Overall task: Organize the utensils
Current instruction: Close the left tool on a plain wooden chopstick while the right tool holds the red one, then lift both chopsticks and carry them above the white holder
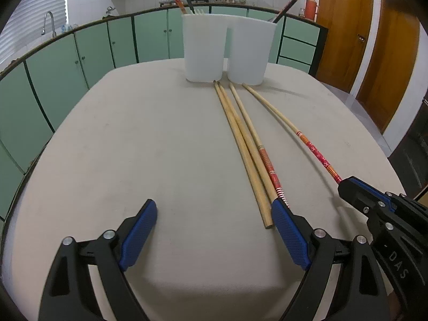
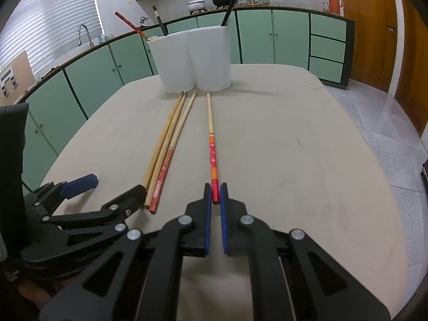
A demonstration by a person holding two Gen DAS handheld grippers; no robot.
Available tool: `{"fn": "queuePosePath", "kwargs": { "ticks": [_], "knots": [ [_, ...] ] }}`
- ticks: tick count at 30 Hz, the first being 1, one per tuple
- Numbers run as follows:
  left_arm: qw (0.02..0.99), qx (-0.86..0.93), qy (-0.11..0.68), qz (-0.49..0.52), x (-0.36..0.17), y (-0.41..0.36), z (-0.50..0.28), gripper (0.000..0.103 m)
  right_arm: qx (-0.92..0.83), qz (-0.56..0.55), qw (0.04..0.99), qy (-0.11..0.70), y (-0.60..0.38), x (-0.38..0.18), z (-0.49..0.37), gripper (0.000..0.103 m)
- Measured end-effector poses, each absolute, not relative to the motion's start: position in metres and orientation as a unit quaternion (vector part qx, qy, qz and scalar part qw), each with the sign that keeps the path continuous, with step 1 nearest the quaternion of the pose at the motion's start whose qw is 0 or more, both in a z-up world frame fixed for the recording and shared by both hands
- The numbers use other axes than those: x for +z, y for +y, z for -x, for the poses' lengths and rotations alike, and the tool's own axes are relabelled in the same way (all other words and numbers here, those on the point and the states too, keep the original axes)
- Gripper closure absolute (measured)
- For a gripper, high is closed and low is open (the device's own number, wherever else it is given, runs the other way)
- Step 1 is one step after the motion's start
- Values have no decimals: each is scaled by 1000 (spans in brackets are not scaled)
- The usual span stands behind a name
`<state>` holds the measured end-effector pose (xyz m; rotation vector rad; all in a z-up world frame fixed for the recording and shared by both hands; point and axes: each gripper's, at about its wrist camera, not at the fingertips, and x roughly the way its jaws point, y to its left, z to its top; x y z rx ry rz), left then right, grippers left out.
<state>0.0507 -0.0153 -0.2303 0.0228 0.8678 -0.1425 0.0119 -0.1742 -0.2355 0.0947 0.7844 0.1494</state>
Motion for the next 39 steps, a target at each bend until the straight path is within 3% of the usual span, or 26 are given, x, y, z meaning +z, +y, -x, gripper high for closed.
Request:
{"fn": "queuePosePath", "kwargs": {
  "ticks": [3, 8, 10, 13, 22, 39],
  "knots": [
    [907, -68, 415, -4, -229, -12, -49, 27, 72, -48, 920, 382, -176, -235, -11, 98],
    [911, -72, 406, 8, -227, -9, -45, 51, 71, -49, 920, 382, -177, -235, -12, 97],
    [910, -86, 405, 13, -227, -10, -44, 76, 72, -50, 920, 382, -177, -235, -12, 97],
    [906, -109, 408, 21, -228, -14, -42, 95, 75, -51, 919, 383, -177, -235, -12, 97],
    [910, -94, 401, 41, -220, -5, -37, 97, 77, -50, 921, 378, -178, -231, -9, 98],
    [946, -96, 303, 61, -144, 13, -29, 97, 85, -48, 937, 335, -185, -184, -2, 98]
  ]
}}
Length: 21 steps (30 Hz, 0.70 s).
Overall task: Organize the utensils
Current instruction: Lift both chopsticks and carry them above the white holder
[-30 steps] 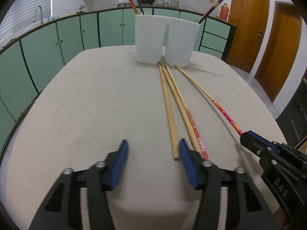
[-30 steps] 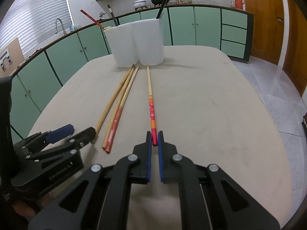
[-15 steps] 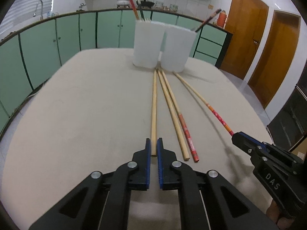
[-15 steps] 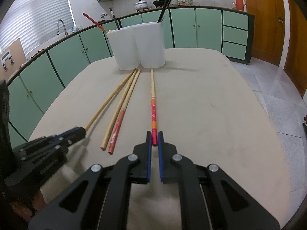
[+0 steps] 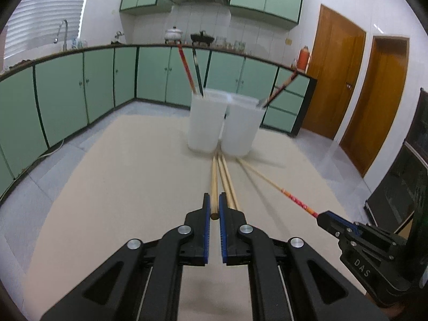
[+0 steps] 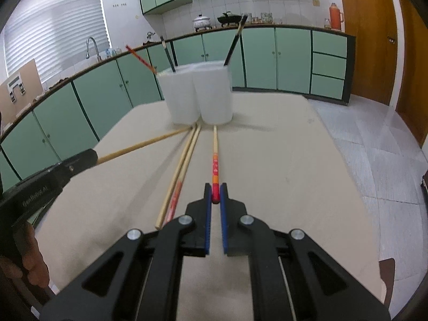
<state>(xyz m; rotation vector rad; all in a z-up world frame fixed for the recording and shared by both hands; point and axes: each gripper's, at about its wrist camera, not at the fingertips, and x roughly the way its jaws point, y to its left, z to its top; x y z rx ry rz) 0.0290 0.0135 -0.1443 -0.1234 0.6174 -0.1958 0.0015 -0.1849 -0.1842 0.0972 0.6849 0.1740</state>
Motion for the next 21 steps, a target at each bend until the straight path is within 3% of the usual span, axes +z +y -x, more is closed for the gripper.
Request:
{"fn": "queuePosePath", "kwargs": {
  "ticks": [13, 21],
  "knots": [
    [966, -104, 224, 70, -73, 21, -57, 97, 93, -67, 951, 288, -201, -104, -28, 98],
    [964, -120, 228, 63, -46, 21, -86, 97, 105, -72, 947, 295, -209, -71, -58, 98]
  ]
}}
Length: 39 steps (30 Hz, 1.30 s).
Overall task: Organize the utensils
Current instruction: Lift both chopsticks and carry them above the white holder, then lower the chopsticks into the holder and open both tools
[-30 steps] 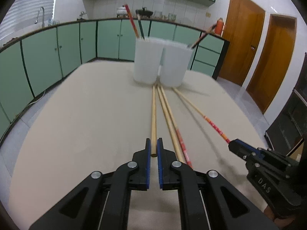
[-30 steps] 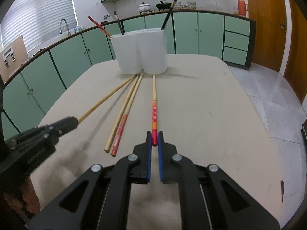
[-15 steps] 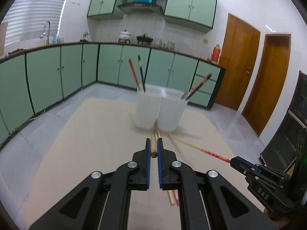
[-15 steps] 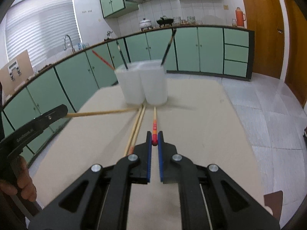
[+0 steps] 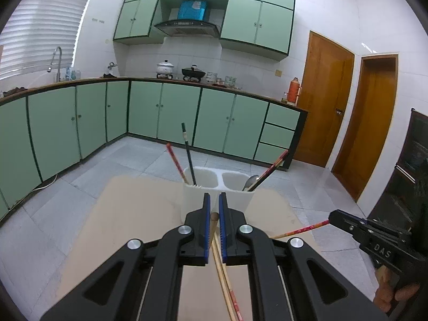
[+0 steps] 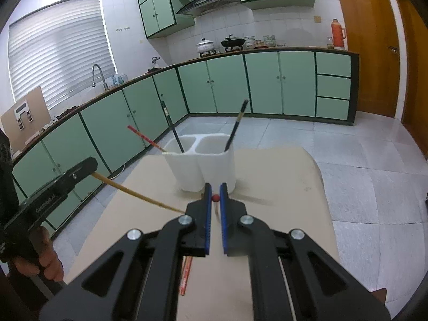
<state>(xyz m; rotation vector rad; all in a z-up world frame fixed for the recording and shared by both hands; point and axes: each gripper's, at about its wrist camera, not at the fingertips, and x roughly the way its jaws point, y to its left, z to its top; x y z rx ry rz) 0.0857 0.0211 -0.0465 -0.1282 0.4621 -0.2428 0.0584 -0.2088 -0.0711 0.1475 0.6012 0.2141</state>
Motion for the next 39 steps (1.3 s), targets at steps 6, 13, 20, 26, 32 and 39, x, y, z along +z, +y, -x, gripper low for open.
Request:
{"fn": "queuePosePath", "kwargs": {
  "ticks": [6, 13, 20, 26, 32, 39],
  "knots": [
    [963, -132, 227, 53, -32, 21, -92, 97, 127, -71, 943, 301, -205, -53, -75, 98],
    [960, -140, 233, 65, -23, 31, -94, 97, 148, -46, 943, 296, -195, -33, -82, 98],
    [963, -150, 215, 65, -6, 40, -91, 97, 165, -34, 947, 275, -193, -7, -84, 98],
    [968, -160, 185, 56, 25, 35, -99, 97, 180, -36, 950, 254, -199, 24, -97, 98],
    [975, -163, 137, 53, 71, 29, -117, 97, 180, -25, 958, 220, -203, 64, -117, 98],
    [983, -153, 85, 53, 109, 19, -159, 97, 170, -21, 965, 200, -206, 90, -150, 98]
  ]
}}
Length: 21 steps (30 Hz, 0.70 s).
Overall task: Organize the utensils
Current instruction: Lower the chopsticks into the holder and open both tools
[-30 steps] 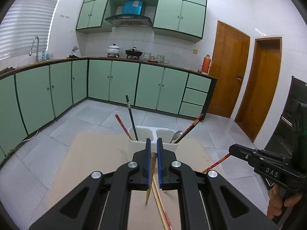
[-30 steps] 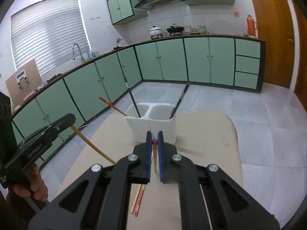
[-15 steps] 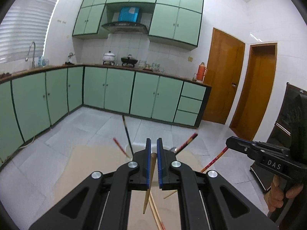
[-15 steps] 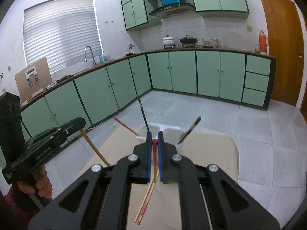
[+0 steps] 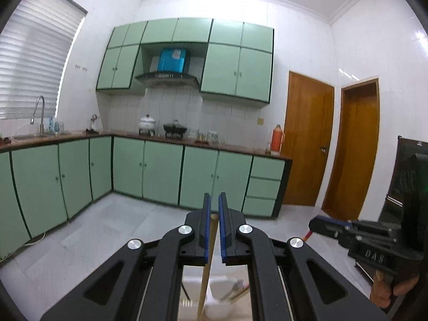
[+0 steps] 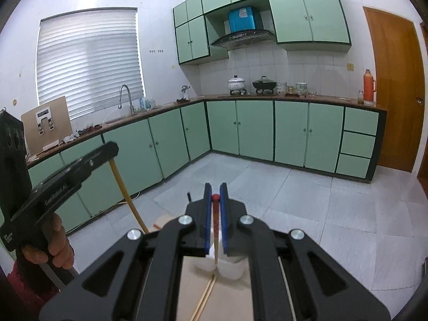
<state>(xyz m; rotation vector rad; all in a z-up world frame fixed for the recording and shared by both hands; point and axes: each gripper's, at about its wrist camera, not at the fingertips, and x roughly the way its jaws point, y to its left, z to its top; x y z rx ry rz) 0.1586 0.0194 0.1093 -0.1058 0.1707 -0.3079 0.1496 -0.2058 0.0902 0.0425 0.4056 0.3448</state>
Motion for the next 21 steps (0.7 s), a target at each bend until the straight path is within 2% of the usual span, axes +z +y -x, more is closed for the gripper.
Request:
{"fn": "queuePosePath", "kwargs": {
  "ticks": [8, 21],
  "knots": [
    [983, -152, 73, 66, 110, 10, -213, 99, 149, -1, 966, 210, -197, 78, -198, 98],
    [970, -146, 181, 65, 14, 6, -270, 98, 148, -12, 946, 289, -184, 0, -245, 97]
  ]
}}
